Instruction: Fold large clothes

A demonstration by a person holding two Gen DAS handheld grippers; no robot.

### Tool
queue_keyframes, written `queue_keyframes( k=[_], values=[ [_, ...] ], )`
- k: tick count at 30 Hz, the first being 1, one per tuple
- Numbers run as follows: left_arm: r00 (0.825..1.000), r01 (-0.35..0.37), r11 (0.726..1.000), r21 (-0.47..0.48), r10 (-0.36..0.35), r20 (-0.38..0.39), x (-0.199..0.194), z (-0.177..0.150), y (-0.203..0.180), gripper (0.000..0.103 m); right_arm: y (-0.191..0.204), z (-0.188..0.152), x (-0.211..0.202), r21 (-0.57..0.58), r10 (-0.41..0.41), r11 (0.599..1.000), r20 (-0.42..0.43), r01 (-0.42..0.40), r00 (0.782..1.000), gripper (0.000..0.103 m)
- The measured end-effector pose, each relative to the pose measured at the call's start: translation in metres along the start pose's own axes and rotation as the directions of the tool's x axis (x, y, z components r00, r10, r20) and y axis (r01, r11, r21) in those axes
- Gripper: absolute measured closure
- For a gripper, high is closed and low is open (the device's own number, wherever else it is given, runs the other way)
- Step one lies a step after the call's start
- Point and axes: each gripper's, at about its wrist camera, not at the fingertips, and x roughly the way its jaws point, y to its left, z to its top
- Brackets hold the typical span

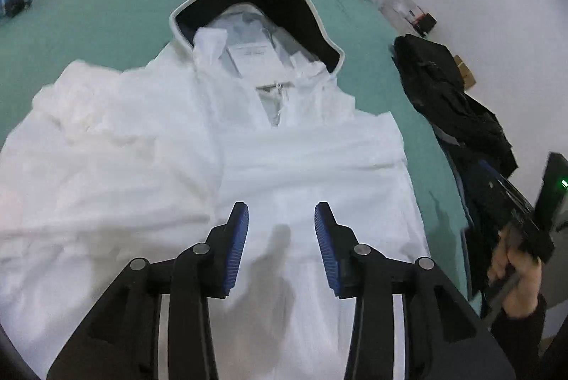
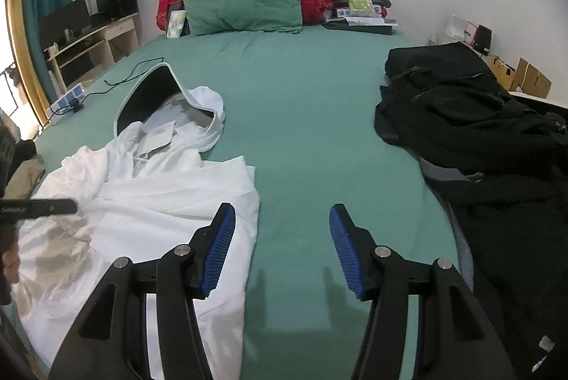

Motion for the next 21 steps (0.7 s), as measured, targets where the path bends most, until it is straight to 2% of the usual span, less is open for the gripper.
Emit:
queue_keyframes(
  k=[3,6,8,9,12,13,15,18,20,21],
  values=[
    [0.998,-0.055,0.998,0.037,0.053,0.041,-0.027,-0.006,0.019,0.054,0.006,-0.001,0.004,-0.030,-0.013,0.999,-0.006,0.012,1.000,0.047],
    [0.982,-0.130,0.991,0.030,0.125,0.140,-0.069,0.001,0.046,0.054,0.023,-0.003,0.015,-0.043,0.005,0.999,-0.021,-0.006,1.000,0.047],
    [0.964,-0.178,0.984,0.014,0.172,0.201,-0.097,0.008,0.073,0.054,0.040,-0.003,0.022,-0.049,0.029,0.998,-0.032,-0.030,0.999,0.047],
    [0.947,-0.230,0.973,0.010,0.221,0.232,-0.109,0.011,0.088,0.054,0.052,-0.001,0.027,-0.053,0.044,0.998,-0.041,-0.046,0.998,0.047],
    [0.908,-0.326,0.945,-0.005,0.315,0.277,-0.118,0.018,0.126,0.054,0.101,0.008,0.039,-0.066,0.113,0.991,-0.042,-0.116,0.993,0.047],
    [0.903,-0.338,0.941,-0.020,0.330,0.274,-0.117,0.019,0.139,0.054,0.115,0.010,0.042,-0.075,0.135,0.988,-0.042,-0.138,0.990,0.047],
    [0.907,-0.329,0.943,-0.054,0.332,0.261,-0.111,0.024,0.162,0.054,0.168,0.022,0.053,-0.141,0.197,0.969,-0.052,-0.203,0.979,0.047],
    [0.927,-0.280,0.956,-0.090,0.294,0.235,-0.089,0.034,0.191,0.054,0.242,0.034,0.075,-0.241,0.241,0.937,-0.078,-0.253,0.967,0.047],
    [0.943,-0.298,0.948,-0.113,0.311,0.122,-0.073,0.045,0.204,0.054,0.288,0.041,0.090,-0.316,0.262,0.908,-0.089,-0.277,0.961,0.047],
    [0.950,-0.285,0.953,-0.106,0.295,0.098,-0.065,0.047,0.203,0.054,0.309,0.044,0.098,-0.353,0.268,0.891,-0.098,-0.285,0.958,0.047]
  ],
)
